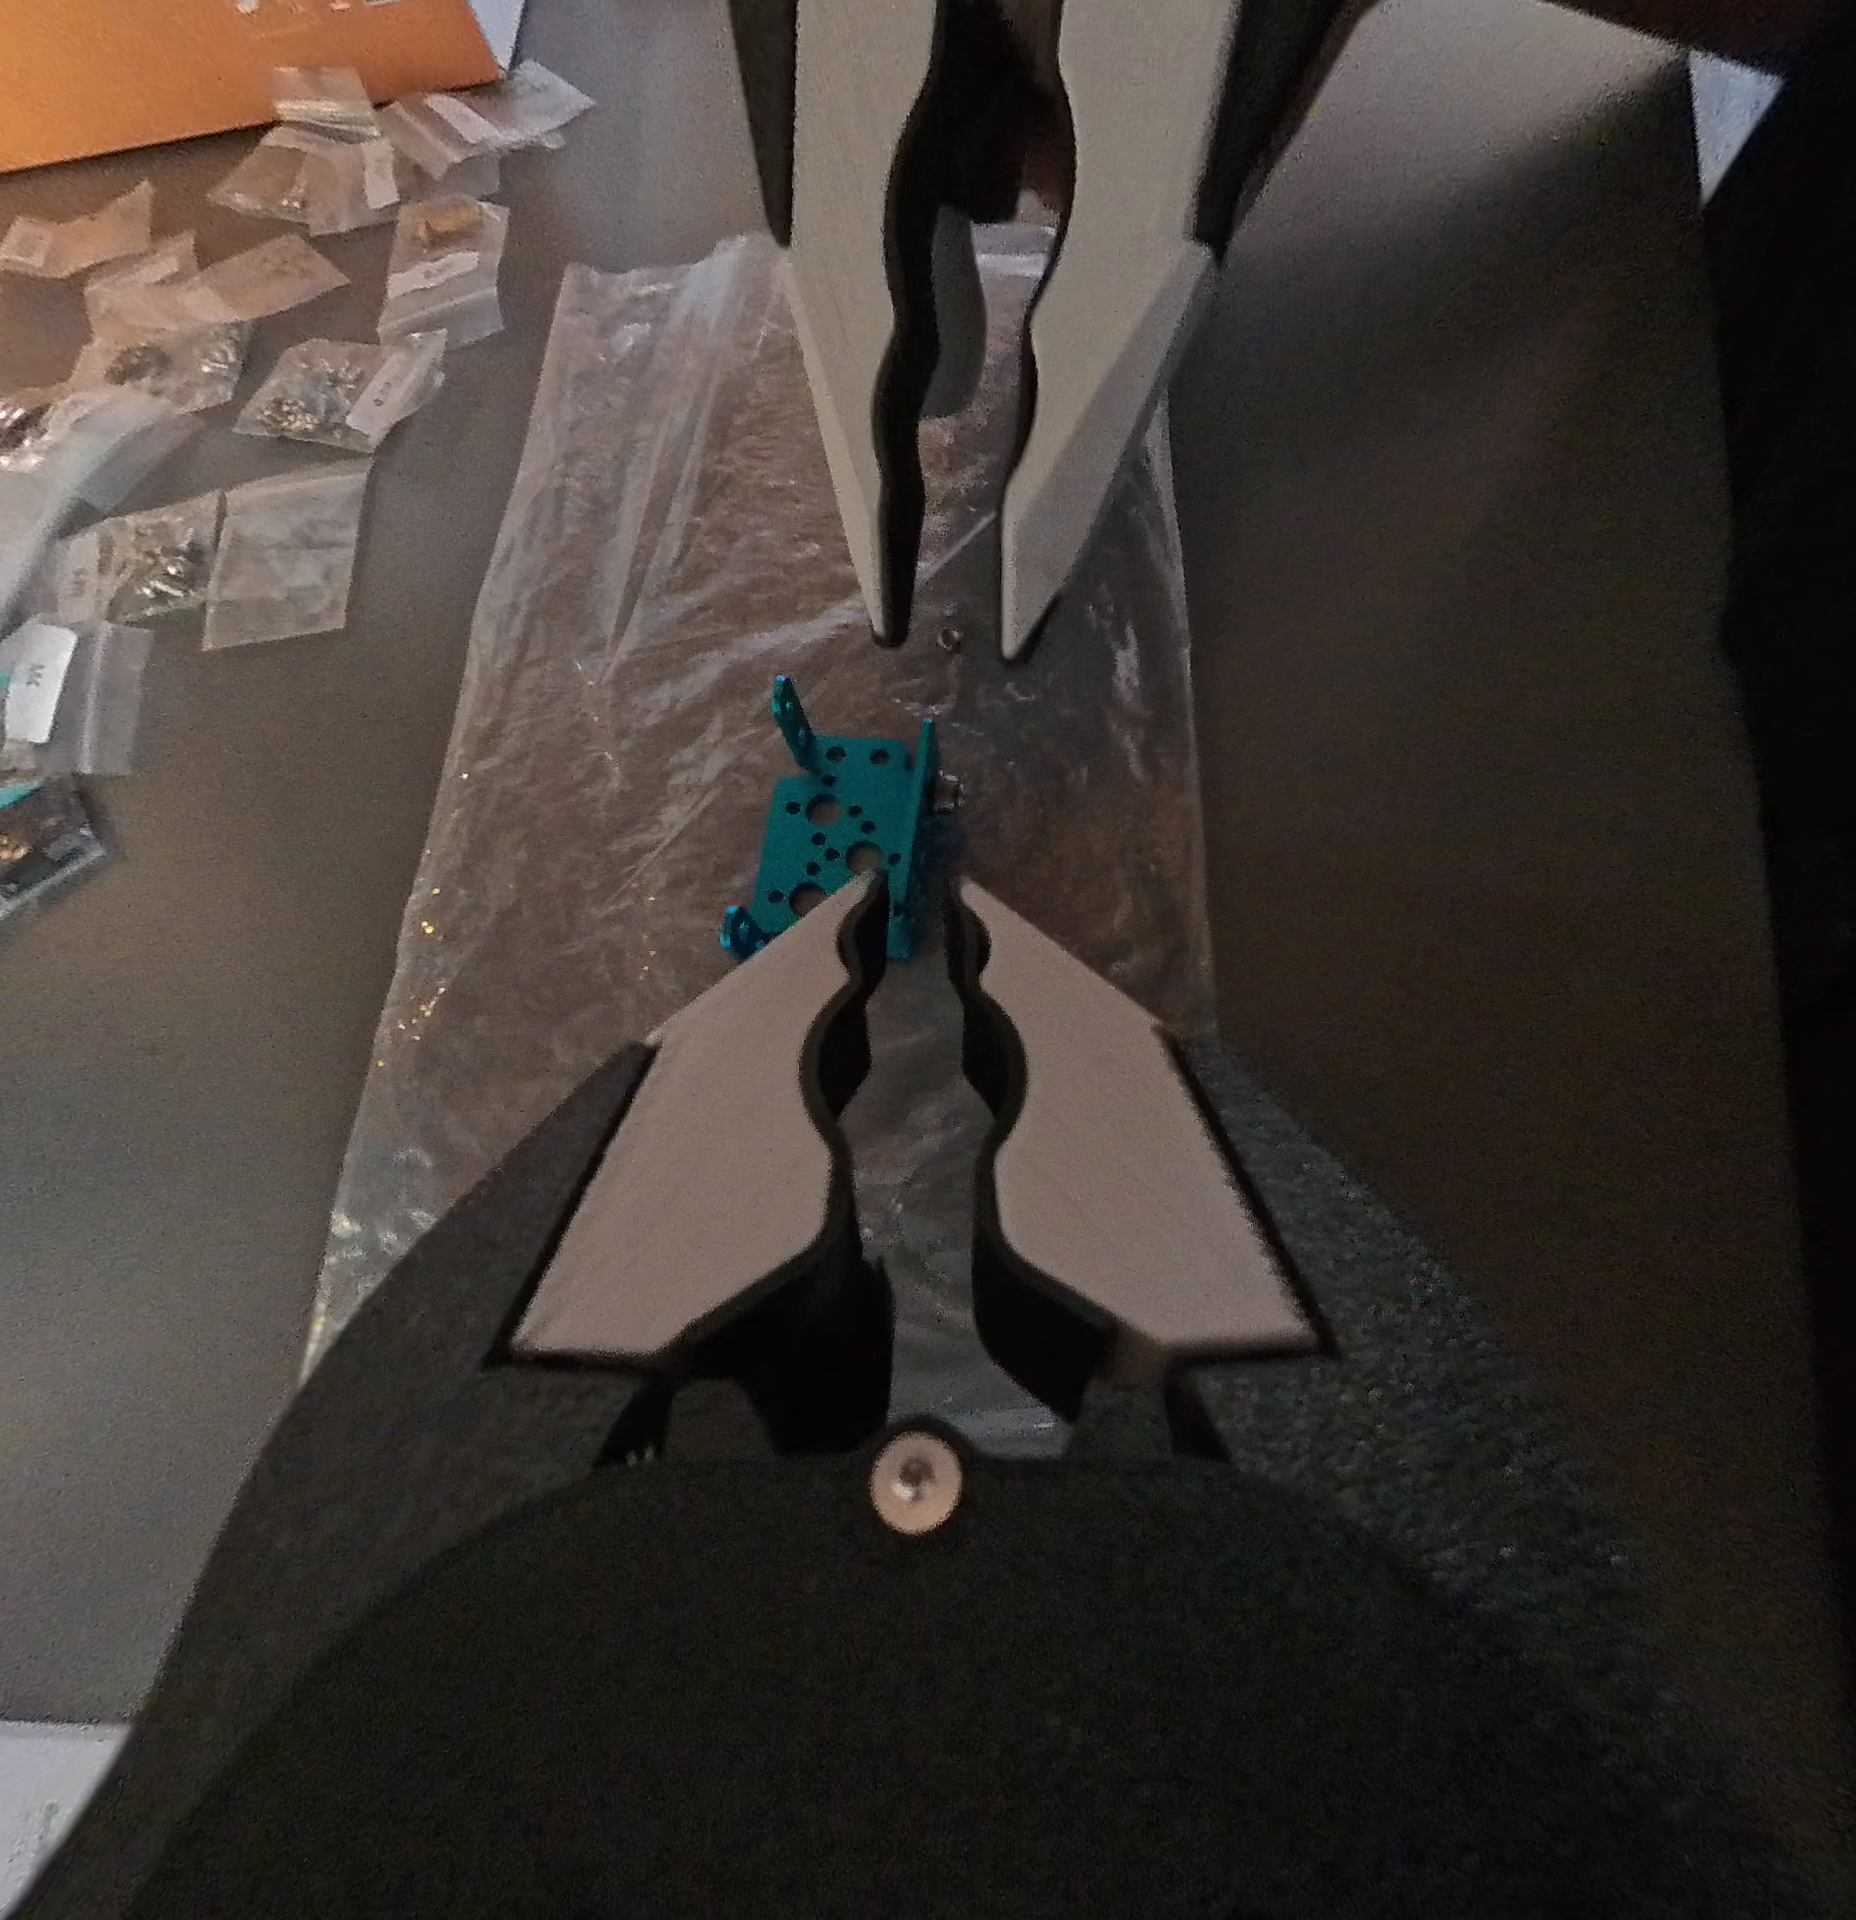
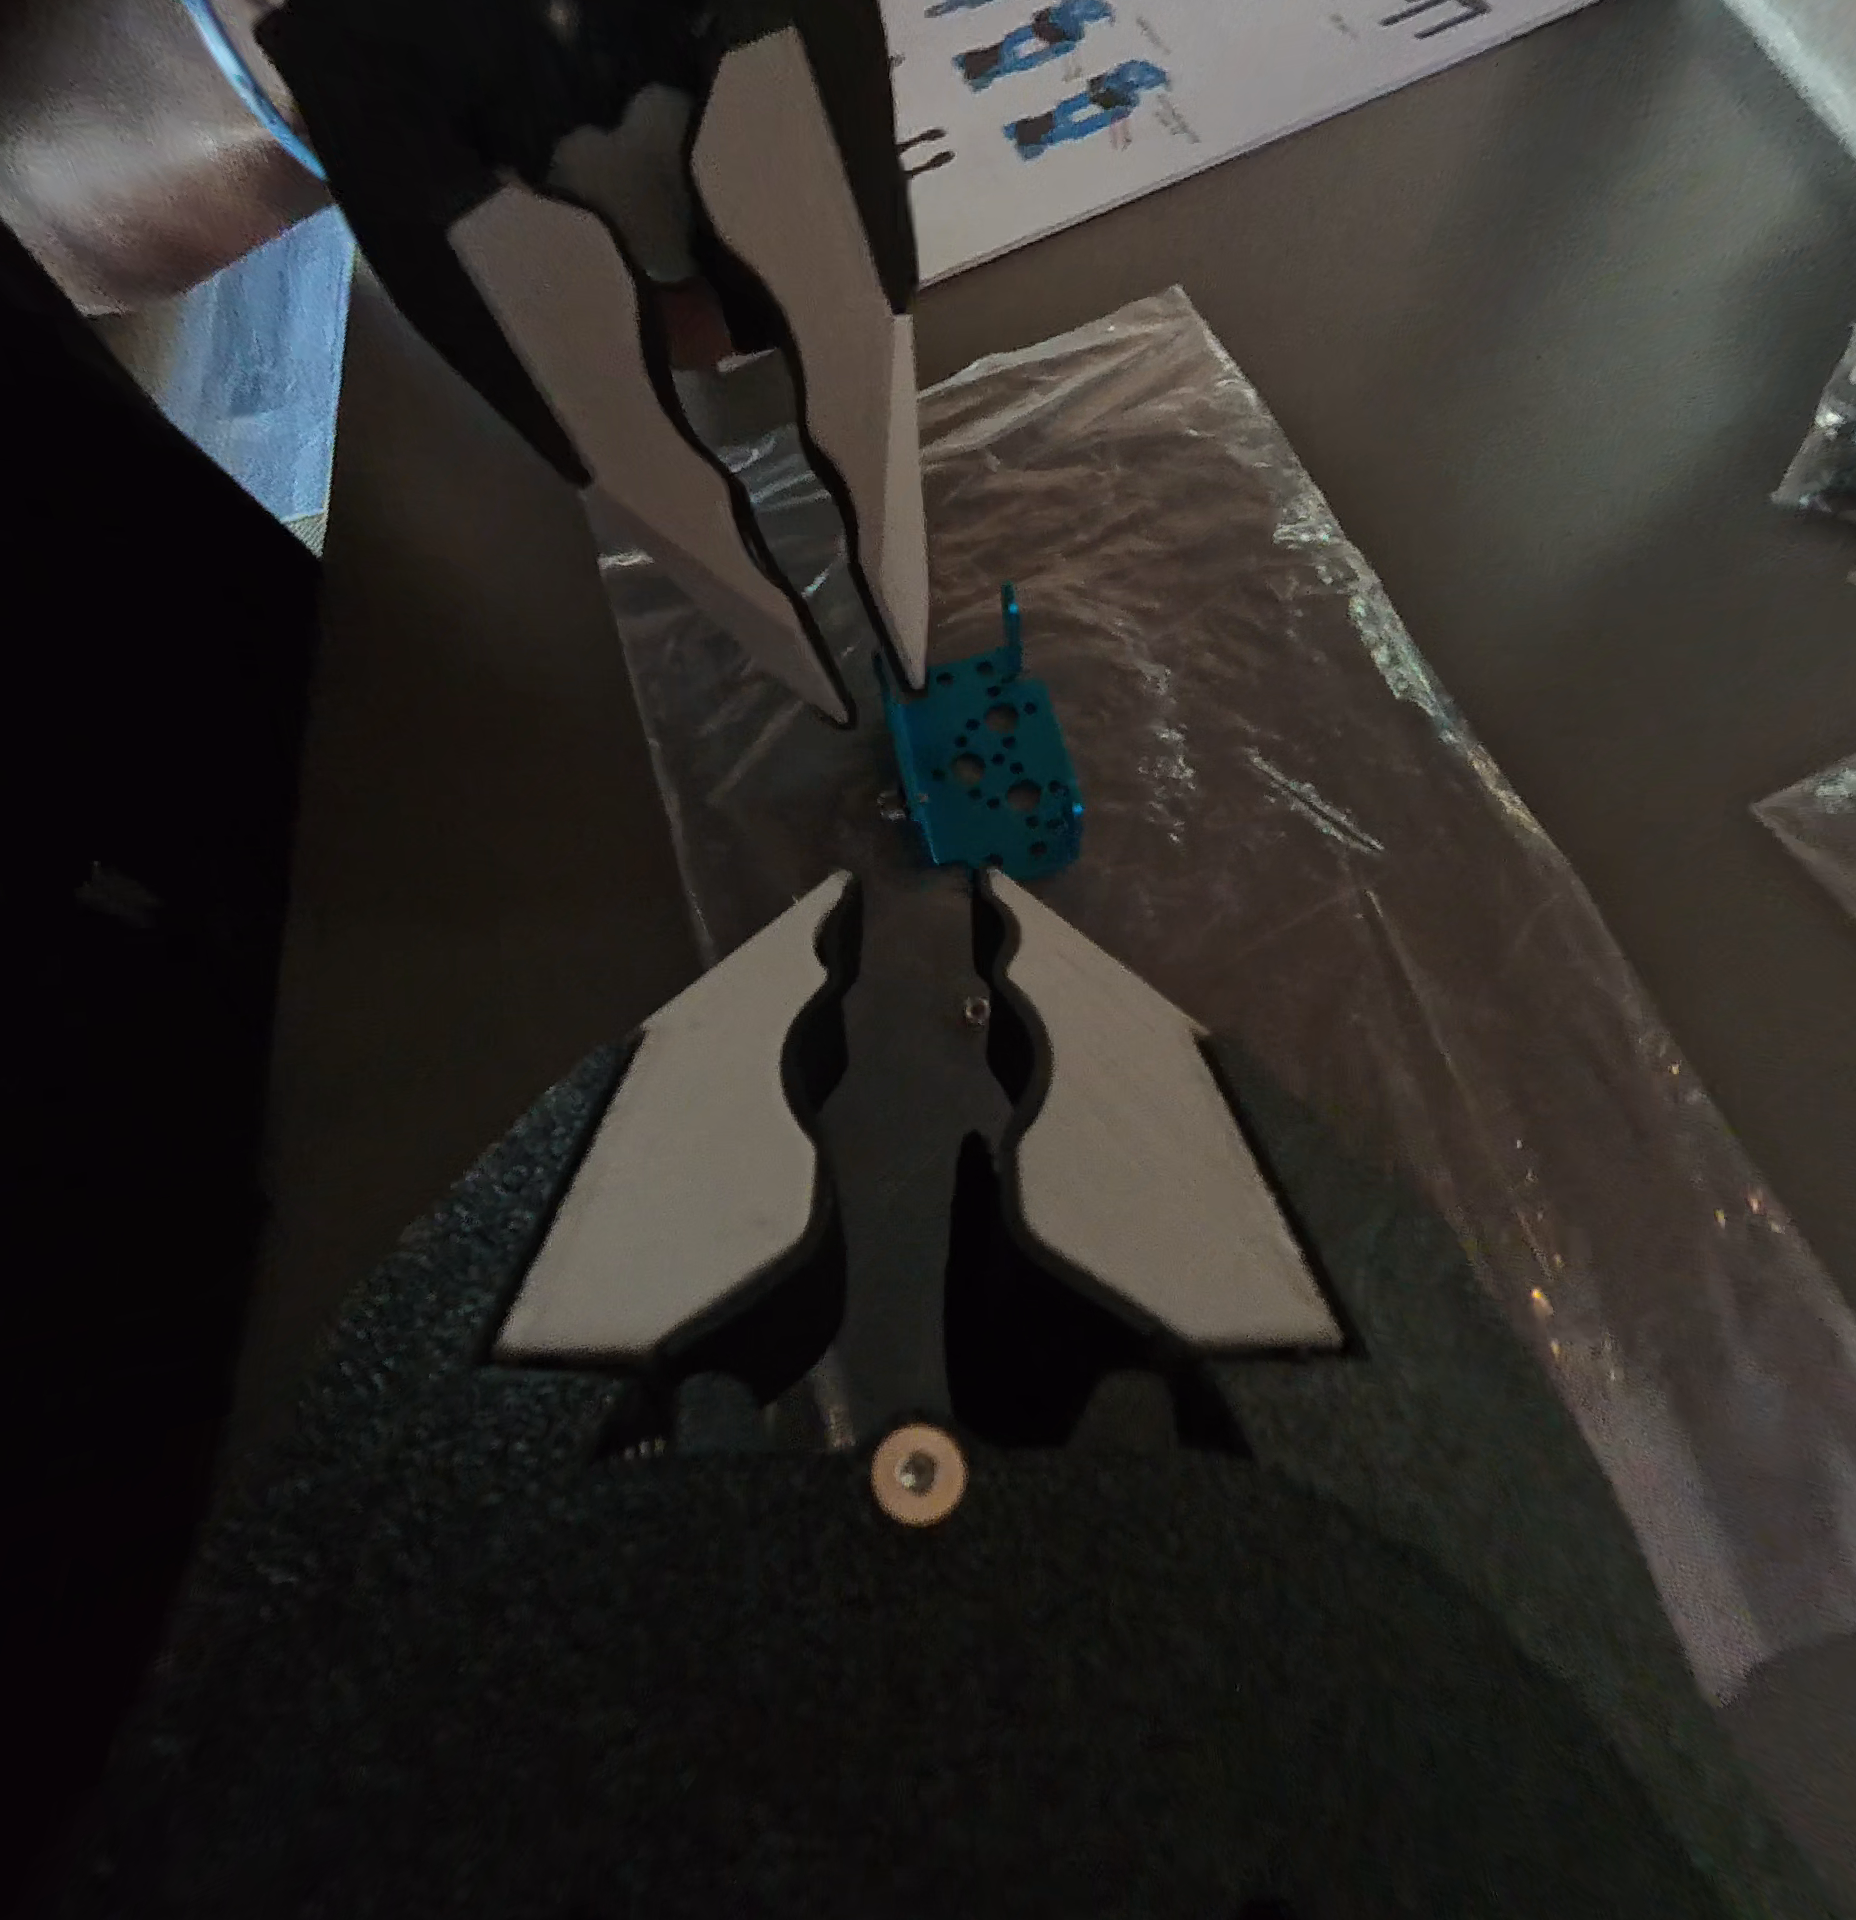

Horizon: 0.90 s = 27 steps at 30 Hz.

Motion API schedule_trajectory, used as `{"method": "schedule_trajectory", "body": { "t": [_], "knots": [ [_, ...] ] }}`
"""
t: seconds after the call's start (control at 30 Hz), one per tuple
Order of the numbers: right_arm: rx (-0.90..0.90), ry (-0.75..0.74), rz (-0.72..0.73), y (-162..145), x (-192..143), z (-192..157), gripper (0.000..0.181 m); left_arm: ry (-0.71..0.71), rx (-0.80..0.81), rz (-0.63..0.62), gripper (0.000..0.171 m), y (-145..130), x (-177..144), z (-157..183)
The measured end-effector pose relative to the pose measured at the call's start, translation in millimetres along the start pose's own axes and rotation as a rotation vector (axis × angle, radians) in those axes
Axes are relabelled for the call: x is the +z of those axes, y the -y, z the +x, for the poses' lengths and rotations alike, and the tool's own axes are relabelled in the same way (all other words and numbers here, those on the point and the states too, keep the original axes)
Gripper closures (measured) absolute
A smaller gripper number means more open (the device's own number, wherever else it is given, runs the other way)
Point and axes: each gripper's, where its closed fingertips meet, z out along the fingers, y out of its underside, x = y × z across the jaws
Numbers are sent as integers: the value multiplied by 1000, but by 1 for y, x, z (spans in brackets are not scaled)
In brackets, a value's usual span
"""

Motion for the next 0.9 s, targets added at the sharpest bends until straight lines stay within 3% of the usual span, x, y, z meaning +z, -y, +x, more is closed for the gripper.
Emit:
{"method": "schedule_trajectory", "body": {
  "t": [0.13, 0.47, 0.6, 0.73, 0.83, 0.9],
  "knots": [
    [34, -127, -48, -15, -5, 13, 162, -15, 36, -31, 169, 0, 4, -1],
    [160, -219, 2, -8, 2, 2, 165, 39, -223, 1, 170, 14, 13, 7],
    [148, -234, 9, -7, -4, 5, 162, 135, -303, 22, 170, 14, 8, -7],
    [240, -294, 108, 6, -11, 14, 161, 280, -352, 82, 170, 21, -3, -29],
    [274, -289, 172, 16, -6, 9, 156, 339, -379, 14, 170, 7, -2, -36],
    [237, -319, 121, 10, 0, 6, 155, 332, -418, 6, 170, 2, -1, -35]
  ]
}}
